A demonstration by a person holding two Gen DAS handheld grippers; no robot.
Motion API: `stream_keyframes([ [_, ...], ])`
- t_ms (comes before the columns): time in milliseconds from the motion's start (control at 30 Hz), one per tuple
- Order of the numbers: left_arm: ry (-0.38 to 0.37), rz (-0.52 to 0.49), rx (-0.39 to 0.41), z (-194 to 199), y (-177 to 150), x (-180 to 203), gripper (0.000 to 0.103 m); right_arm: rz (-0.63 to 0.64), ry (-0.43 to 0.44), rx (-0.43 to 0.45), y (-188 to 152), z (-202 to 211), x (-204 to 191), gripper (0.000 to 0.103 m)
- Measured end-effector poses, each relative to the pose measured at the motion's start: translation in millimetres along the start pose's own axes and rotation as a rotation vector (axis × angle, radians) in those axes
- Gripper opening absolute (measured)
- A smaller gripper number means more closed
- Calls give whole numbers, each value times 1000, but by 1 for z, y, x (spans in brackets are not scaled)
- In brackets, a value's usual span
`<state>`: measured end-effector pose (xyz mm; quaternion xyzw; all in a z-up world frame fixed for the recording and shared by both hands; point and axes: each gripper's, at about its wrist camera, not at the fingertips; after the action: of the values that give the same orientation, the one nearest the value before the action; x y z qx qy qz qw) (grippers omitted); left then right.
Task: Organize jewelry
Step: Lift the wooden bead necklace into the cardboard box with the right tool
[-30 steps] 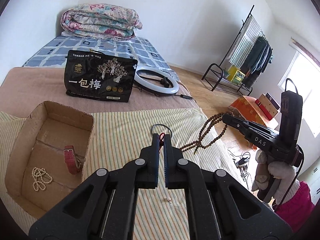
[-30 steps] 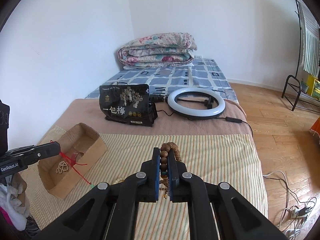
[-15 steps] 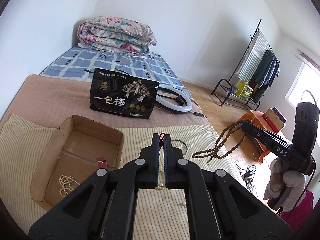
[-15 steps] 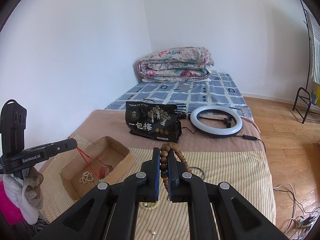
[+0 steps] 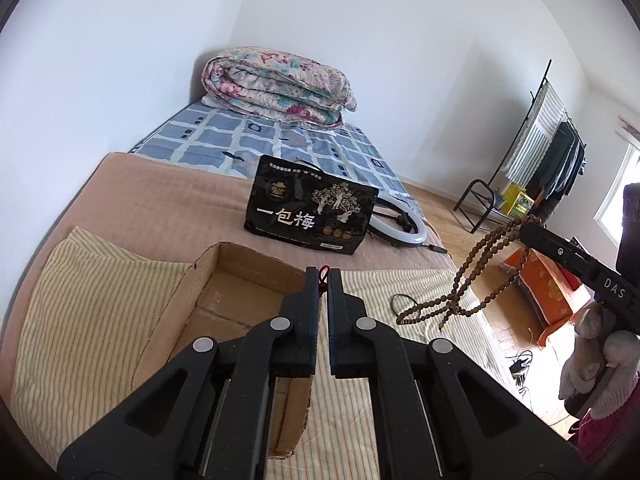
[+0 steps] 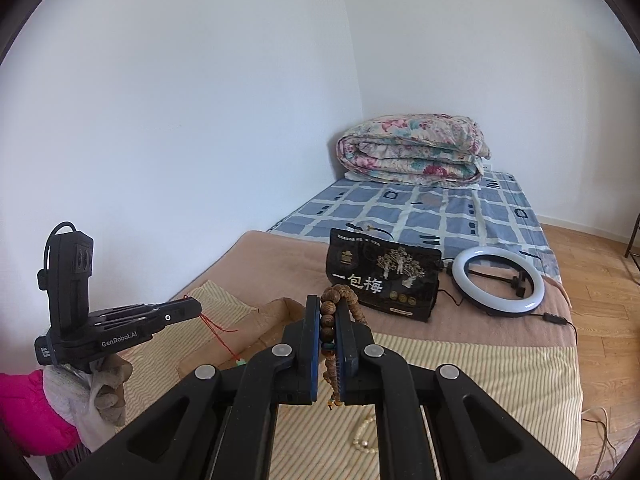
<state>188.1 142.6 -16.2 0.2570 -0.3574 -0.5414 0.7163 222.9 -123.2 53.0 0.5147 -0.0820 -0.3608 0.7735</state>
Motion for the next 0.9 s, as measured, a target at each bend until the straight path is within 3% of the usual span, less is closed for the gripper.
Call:
stream_keyframes([
  [533, 50, 44, -14, 9, -10, -45, 1, 56, 117, -80, 6, -78, -49, 4],
  [900, 84, 39, -85, -9, -24, -54, 1, 54, 149, -162, -9, -131, -65, 4],
])
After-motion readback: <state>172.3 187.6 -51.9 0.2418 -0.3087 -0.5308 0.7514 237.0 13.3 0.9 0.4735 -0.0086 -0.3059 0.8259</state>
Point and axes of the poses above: each gripper's, at about its wrist camera, not at the fingertips, and z roughly against the way its jaws point, x to its right, y to its top, and after that the axes turned 12 degrees about y, right-handed
